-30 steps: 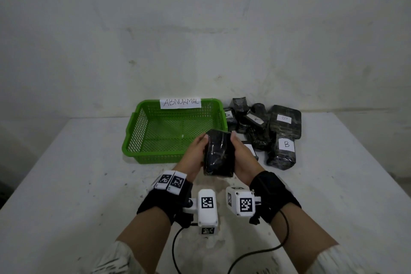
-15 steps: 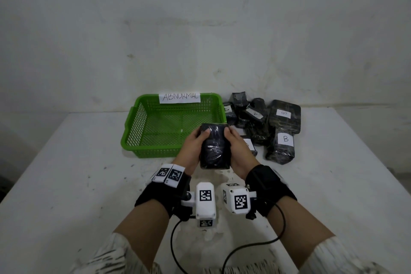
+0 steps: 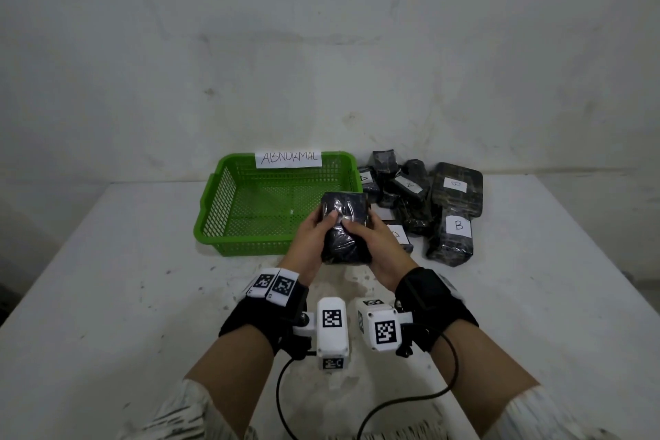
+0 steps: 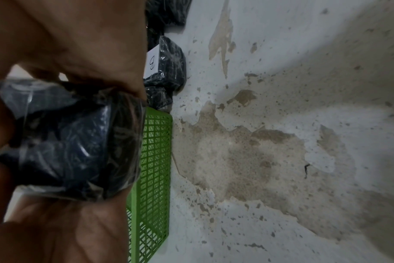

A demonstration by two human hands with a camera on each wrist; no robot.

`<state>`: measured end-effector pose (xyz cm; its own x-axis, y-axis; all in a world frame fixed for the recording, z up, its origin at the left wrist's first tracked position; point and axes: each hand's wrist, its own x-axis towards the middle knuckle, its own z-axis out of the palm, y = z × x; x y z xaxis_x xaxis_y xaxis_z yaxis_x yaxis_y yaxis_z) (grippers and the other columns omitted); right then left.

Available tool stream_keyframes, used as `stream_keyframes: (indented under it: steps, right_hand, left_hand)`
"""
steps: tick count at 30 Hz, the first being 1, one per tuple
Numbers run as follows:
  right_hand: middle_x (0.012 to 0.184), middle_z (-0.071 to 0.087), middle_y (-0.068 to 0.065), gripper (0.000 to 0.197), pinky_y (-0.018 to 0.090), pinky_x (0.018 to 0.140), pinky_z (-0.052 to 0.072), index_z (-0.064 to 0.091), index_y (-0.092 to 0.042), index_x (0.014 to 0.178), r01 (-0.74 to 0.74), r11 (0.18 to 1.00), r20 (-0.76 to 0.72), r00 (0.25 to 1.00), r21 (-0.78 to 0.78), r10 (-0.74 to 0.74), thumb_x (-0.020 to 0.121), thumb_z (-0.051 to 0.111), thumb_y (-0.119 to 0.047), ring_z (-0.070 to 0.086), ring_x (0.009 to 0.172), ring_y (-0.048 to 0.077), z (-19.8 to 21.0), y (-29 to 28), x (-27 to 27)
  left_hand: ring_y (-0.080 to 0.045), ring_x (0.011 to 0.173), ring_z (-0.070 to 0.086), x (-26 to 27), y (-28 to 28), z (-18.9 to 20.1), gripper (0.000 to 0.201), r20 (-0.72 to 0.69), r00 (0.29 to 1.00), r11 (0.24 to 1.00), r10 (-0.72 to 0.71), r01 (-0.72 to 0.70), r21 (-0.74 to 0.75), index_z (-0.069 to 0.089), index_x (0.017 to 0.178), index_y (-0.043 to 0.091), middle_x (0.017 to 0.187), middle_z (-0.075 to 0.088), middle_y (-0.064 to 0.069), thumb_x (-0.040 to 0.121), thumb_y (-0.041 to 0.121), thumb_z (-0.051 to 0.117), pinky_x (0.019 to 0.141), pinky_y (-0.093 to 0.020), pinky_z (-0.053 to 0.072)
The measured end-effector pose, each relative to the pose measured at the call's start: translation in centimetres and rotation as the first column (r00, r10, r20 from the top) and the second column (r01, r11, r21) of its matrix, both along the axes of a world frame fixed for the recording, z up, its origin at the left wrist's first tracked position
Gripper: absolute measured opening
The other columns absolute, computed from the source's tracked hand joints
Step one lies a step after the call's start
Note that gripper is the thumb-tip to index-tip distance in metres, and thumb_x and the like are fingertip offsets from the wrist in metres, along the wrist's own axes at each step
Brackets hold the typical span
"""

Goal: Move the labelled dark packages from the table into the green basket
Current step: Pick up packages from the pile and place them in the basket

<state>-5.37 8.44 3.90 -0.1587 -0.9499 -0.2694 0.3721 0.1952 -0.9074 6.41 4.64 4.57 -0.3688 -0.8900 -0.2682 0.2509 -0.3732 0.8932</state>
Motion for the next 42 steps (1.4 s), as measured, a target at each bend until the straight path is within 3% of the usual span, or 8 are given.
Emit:
stream_keyframes:
  steps: [3, 6, 9, 28, 31, 34, 39, 42]
  right_hand:
    - [0.107, 0.068, 0.006, 0.033, 0.040, 0.081, 0.054, 0.054, -0.017, 0.124, 0.013, 0.999, -0.001, 1.000, 0.041, -0.013, 0.092, 0.061, -0.017, 0.066, 0.092, 0.021, -0.3, 0.2, -0.1]
    - [0.106, 0.067, 0.007, 0.030, 0.046, 0.088, 0.050, 0.053, -0.016, 0.124, 0.064, 0.997, 0.033, 0.997, 0.050, -0.066, 0.094, 0.057, -0.017, 0.065, 0.092, 0.023, -0.6, 0.2, -0.3]
    - [0.109, 0.066, 0.009, 0.029, 0.048, 0.091, 0.049, 0.053, -0.015, 0.123, 0.042, 0.999, 0.082, 0.996, 0.022, -0.043, 0.095, 0.055, -0.010, 0.065, 0.093, 0.025, -0.5, 0.3, -0.4]
    - [0.118, 0.065, 0.011, 0.045, 0.030, 0.081, 0.054, 0.047, -0.010, 0.134, -0.007, 0.999, 0.124, 0.992, -0.048, 0.013, 0.091, 0.054, 0.004, 0.065, 0.099, 0.021, -0.7, 0.5, -0.5]
    - [0.122, 0.063, 0.014, 0.052, 0.035, 0.089, 0.053, 0.045, -0.011, 0.135, -0.044, 0.998, 0.119, 0.992, -0.045, 0.049, 0.088, 0.055, 0.009, 0.064, 0.103, 0.024, -0.6, 0.6, -0.6]
    - [0.122, 0.063, 0.015, 0.062, 0.039, 0.095, 0.051, 0.042, -0.012, 0.138, -0.060, 0.997, 0.086, 0.994, -0.044, 0.064, 0.085, 0.055, 0.015, 0.062, 0.108, 0.027, -0.7, 0.5, -0.7]
    - [0.125, 0.062, 0.006, 0.051, 0.035, 0.080, 0.050, 0.041, -0.028, 0.140, -0.020, 1.000, 0.026, 0.999, 0.003, 0.020, 0.094, 0.059, -0.016, 0.061, 0.108, 0.021, -0.6, 0.8, -0.6]
    - [0.116, 0.062, 0.002, 0.032, 0.032, 0.076, 0.044, 0.048, -0.030, 0.131, 0.017, 1.000, -0.033, 0.999, 0.021, -0.016, 0.099, 0.049, -0.028, 0.059, 0.099, 0.016, -0.5, 0.7, -0.6]
  left_hand:
    - [-0.013, 0.090, 0.065, 0.0, 0.0, -0.1, 0.037, -0.012, 1.000, 1.000, -0.021, 0.021, -0.004, 0.049, 0.133, 0.009, 0.109, 0.065, -0.006, 0.097, 0.015, 0.047, 0.072, -0.025, 0.056]
    - [-0.015, 0.095, 0.061, 0.0, 0.2, -0.3, 0.041, 0.029, 0.998, 0.998, -0.060, 0.060, -0.003, 0.046, 0.135, 0.011, 0.124, 0.060, -0.010, 0.095, 0.004, 0.046, 0.083, -0.032, 0.052]
    - [-0.015, 0.095, 0.061, 0.1, 0.2, -0.7, 0.044, 0.031, 0.999, 0.999, -0.035, 0.036, -0.011, 0.044, 0.137, 0.007, 0.129, 0.056, -0.013, 0.094, -0.002, 0.044, 0.081, -0.030, 0.051]
    - [-0.012, 0.093, 0.059, 0.4, 0.1, -0.8, 0.046, 0.067, 0.996, 0.998, -0.060, 0.062, -0.027, 0.044, 0.136, 0.010, 0.110, 0.062, -0.003, 0.093, -0.005, 0.045, 0.084, -0.027, 0.047]
    - [-0.014, 0.093, 0.060, 0.4, 0.0, -0.9, 0.044, 0.060, 0.997, 0.999, -0.043, 0.044, -0.015, 0.045, 0.136, 0.007, 0.104, 0.064, -0.001, 0.093, -0.004, 0.045, 0.088, -0.029, 0.047]
    - [-0.020, 0.098, 0.060, 0.5, 0.0, -1.0, 0.048, 0.065, 0.998, 1.000, -0.020, 0.019, 0.024, 0.041, 0.139, 0.007, 0.120, 0.061, -0.011, 0.093, -0.004, 0.046, 0.087, -0.032, 0.048]
    - [-0.031, 0.115, 0.052, 0.7, -0.2, -0.3, 0.055, 0.209, 0.978, 0.999, -0.004, 0.016, -0.052, 0.045, 0.138, 0.019, 0.131, 0.049, -0.010, 0.090, -0.008, 0.050, 0.084, -0.042, 0.053]
    - [-0.026, 0.107, 0.055, 0.5, -0.1, 0.3, 0.037, 0.191, 0.981, 0.999, -0.019, 0.024, -0.024, 0.048, 0.134, 0.016, 0.122, 0.054, -0.010, 0.098, 0.008, 0.043, 0.089, -0.044, 0.049]
